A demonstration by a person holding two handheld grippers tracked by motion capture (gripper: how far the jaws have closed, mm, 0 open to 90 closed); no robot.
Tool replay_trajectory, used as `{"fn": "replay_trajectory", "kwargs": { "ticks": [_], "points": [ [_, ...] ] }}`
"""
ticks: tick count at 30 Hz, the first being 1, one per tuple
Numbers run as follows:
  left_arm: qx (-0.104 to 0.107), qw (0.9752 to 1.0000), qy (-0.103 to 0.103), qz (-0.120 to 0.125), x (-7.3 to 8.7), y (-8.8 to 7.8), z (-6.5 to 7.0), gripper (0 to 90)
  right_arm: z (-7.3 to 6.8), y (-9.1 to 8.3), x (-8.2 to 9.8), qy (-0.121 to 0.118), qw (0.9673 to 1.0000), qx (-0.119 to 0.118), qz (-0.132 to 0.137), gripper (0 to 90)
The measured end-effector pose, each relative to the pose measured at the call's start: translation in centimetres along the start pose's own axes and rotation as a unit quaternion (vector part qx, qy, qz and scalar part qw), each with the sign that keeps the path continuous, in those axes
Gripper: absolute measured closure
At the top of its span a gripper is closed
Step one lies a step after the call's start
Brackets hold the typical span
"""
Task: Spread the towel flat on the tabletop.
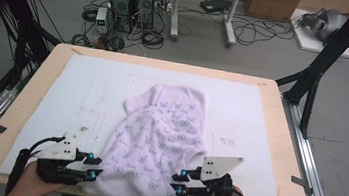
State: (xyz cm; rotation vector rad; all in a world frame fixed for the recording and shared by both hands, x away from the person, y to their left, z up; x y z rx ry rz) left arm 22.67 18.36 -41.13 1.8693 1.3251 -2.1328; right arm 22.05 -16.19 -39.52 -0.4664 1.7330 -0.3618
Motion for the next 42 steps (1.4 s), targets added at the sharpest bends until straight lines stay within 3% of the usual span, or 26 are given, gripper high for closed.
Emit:
{"fn": "replay_trajectory", "kwargs": {
  "ticks": [2,3,5,7,12,14,16,19,23,27,29,31,32,33,35,37,40,42],
  "points": [
    [-0.002,0.9999,-0.011,0.006,0.0,0.9,-1.0,57.0,1.3,-0.4,0.0,0.002,0.9997,0.025,-0.004,70.5],
    [-0.006,0.9999,-0.012,0.005,0.0,1.3,-1.4,56.1,2.4,-0.3,0.4,0.013,0.9991,0.040,-0.006,69.9],
    [-0.017,0.9997,-0.017,0.000,0.0,2.6,-2.4,55.9,4.1,0.2,1.2,0.022,0.9980,0.054,-0.024,67.4],
    [-0.023,0.9995,-0.020,-0.009,0.1,4.0,-3.1,55.8,5.8,1.4,2.4,0.040,0.9970,0.053,-0.040,65.1],
    [-0.023,0.9976,-0.011,-0.065,0.9,7.9,-4.0,56.4,7.8,3.9,4.3,0.044,0.9914,0.063,-0.106,66.0],
    [-0.019,0.9973,0.003,-0.071,1.3,8.6,-3.9,73.4,8.1,4.2,4.5,0.042,0.9918,0.058,-0.107,74.4],
    [-0.014,0.9976,-0.002,-0.068,1.4,8.5,-3.7,86.4,8.0,4.2,4.5,0.047,0.9925,0.045,-0.104,86.1],
    [-0.014,0.9974,0.005,-0.071,1.5,7.7,-3.2,88.0,7.5,4.1,4.5,0.043,0.9928,0.033,-0.106,87.6],
    [-0.015,0.9980,0.009,-0.060,1.8,5.5,-2.3,88.3,6.1,3.6,4.4,0.039,0.9951,0.023,-0.088,87.9],
    [-0.007,0.9990,0.012,-0.043,1.8,2.7,-0.6,88.4,3.7,2.9,3.9,0.027,0.9970,0.010,-0.072,87.9],
    [0.004,0.9994,0.014,-0.030,1.7,1.4,0.4,88.1,2.1,2.4,3.3,0.015,0.9983,-0.011,-0.055,87.0],
    [0.008,0.9997,0.011,-0.019,1.5,0.7,0.7,84.2,1.4,1.8,2.5,0.005,0.9991,-0.012,-0.042,81.5],
    [0.003,0.9998,0.009,-0.019,1.4,0.7,0.5,75.2,1.5,1.5,2.3,0.002,0.9991,-0.004,-0.041,78.8],
    [-0.004,0.9998,0.010,-0.018,1.3,0.9,0.1,72.0,1.7,1.3,2.1,0.002,0.9988,0.004,-0.048,77.3],
    [-0.014,0.9998,-0.003,-0.014,1.0,1.9,-1.1,66.2,3.2,1.1,2.1,0.000,0.9972,0.036,-0.065,69.2],
    [-0.035,0.9992,-0.006,-0.018,1.0,3.1,-2.3,60.0,4.8,1.3,2.4,0.014,0.9966,0.046,-0.067,66.7],
    [-0.031,0.9989,-0.017,-0.032,1.1,5.4,-3.5,52.9,7.2,1.8,3.4,0.033,0.9956,0.058,-0.066,60.7],
    [-0.015,0.9985,-0.019,-0.049,1.4,7.0,-3.7,52.1,8.4,2.1,4.0,0.047,0.9946,0.059,-0.072,59.8]
  ]
}}
Point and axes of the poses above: each handheld gripper's, and its own axes: y roughly forward along the jaws, x roughly out of its underside, z roughly to its right, the point moved 4 cm from there along y, roughly forward along the jaws, and after that the axes turned 13 degrees about -x, right-handed, at the moved point
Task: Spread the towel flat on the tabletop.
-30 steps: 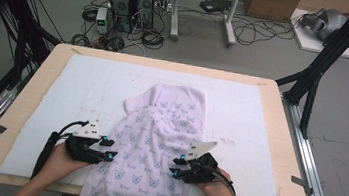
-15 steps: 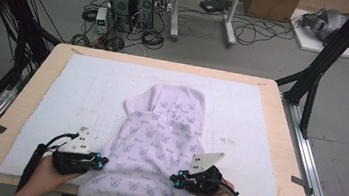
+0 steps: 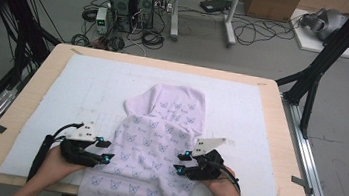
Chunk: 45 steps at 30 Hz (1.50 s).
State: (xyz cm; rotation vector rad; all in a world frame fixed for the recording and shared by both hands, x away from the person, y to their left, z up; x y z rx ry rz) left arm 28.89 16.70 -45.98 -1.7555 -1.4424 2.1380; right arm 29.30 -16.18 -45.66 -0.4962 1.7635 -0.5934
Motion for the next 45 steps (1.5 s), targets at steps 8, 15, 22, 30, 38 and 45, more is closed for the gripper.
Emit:
{"fn": "replay_trajectory", "kwargs": {
  "ticks": [8,15,22,30,38,45],
  "points": [
    [0.018,0.9995,0.019,-0.018,0.4,0.7,1.0,87.6,0.4,1.2,1.0,0.008,0.9999,0.000,-0.013,86.6],
    [0.020,0.9995,0.025,-0.001,1.1,-3.5,3.1,88.0,-2.9,0.1,0.5,-0.017,0.9996,-0.021,-0.001,87.6],
    [0.035,0.9985,0.018,0.038,0.6,-7.3,4.8,75.5,-6.8,-3.2,-1.3,-0.050,0.9953,-0.048,0.068,78.2],
    [-0.035,0.9991,-0.008,0.021,0.3,-2.9,0.4,53.9,-1.9,-1.4,0.2,-0.016,0.9996,0.003,0.021,61.7],
    [0.000,0.9998,0.011,-0.019,0.3,0.8,1.0,84.7,-0.8,1.0,1.1,-0.013,0.9997,0.010,-0.018,82.7],
    [-0.013,0.9998,0.015,-0.004,1.2,-2.1,2.1,86.3,-2.6,0.7,0.9,-0.024,0.9996,-0.006,-0.010,87.1]
  ]
}}
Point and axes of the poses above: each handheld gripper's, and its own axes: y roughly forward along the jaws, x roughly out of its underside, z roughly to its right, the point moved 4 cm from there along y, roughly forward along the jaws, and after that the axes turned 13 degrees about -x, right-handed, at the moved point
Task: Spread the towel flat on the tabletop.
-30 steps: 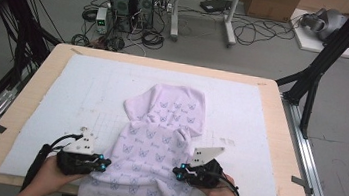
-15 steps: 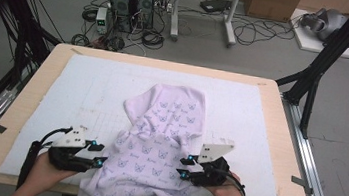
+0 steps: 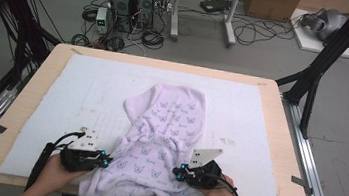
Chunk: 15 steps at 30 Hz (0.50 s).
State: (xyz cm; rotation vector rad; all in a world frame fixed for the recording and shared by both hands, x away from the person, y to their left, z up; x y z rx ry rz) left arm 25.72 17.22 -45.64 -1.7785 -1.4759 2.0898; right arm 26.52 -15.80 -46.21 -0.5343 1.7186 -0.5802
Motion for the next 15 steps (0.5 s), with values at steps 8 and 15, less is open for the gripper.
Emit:
{"fn": "replay_trajectory", "kwargs": {
  "ticks": [8,15],
  "points": [
    [0.005,0.9997,-0.006,0.024,1.2,-5.2,1.4,84.9,-3.3,-1.3,-1.0,-0.027,0.9990,-0.026,0.026,82.3],
    [-0.009,0.9982,-0.034,0.048,-0.1,-3.8,-0.4,58.7,-1.0,-2.2,-1.0,-0.003,0.9995,0.010,0.029,66.8]
  ]
}}
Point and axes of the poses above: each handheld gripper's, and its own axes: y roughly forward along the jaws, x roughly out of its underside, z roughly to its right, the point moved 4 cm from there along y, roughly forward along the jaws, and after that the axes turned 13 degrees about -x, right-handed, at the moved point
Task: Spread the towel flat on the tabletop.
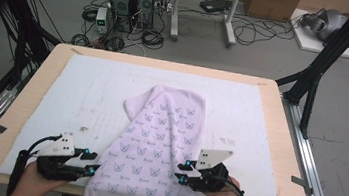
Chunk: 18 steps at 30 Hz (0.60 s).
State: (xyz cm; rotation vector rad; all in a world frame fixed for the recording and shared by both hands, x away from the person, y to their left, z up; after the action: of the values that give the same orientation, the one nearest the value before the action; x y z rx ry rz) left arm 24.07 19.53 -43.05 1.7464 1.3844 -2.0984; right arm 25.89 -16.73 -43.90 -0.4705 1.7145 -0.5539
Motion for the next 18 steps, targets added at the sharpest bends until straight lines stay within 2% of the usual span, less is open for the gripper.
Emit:
{"fn": "replay_trajectory", "kwargs": {
  "ticks": [4,5,8,11,13,15,18],
  "points": [
    [-0.007,0.9999,-0.005,0.010,-1.6,2.4,-1.7,58.9,2.0,0.2,0.0,0.011,0.9999,0.007,0.003,63.8],
    [-0.010,0.9999,0.000,0.011,-2.1,3.0,-2.1,59.8,2.6,0.2,-0.1,0.015,0.9998,0.009,0.008,62.9],
    [-0.014,0.9998,-0.007,0.013,-3.5,4.9,-3.4,60.3,4.0,0.0,-0.3,0.015,0.9997,0.021,0.005,62.0],
    [-0.023,0.9996,-0.014,0.011,-4.8,6.8,-5.0,61.6,5.4,-0.6,-0.6,0.021,0.9990,0.035,0.018,61.1],
    [-0.036,0.9991,-0.015,0.014,-5.4,8.0,-5.8,62.5,6.0,-0.9,-0.6,0.022,0.9986,0.042,0.024,60.5],
    [-0.033,0.9990,-0.029,0.011,-5.9,9.1,-6.6,67.6,6.6,-1.1,-0.7,0.026,0.9981,0.047,0.031,59.9],
    [-0.044,0.9988,-0.023,0.003,-6.5,10.6,-7.5,70.7,7.3,-1.0,-0.6,0.028,0.9976,0.053,0.034,59.7]
  ]
}}
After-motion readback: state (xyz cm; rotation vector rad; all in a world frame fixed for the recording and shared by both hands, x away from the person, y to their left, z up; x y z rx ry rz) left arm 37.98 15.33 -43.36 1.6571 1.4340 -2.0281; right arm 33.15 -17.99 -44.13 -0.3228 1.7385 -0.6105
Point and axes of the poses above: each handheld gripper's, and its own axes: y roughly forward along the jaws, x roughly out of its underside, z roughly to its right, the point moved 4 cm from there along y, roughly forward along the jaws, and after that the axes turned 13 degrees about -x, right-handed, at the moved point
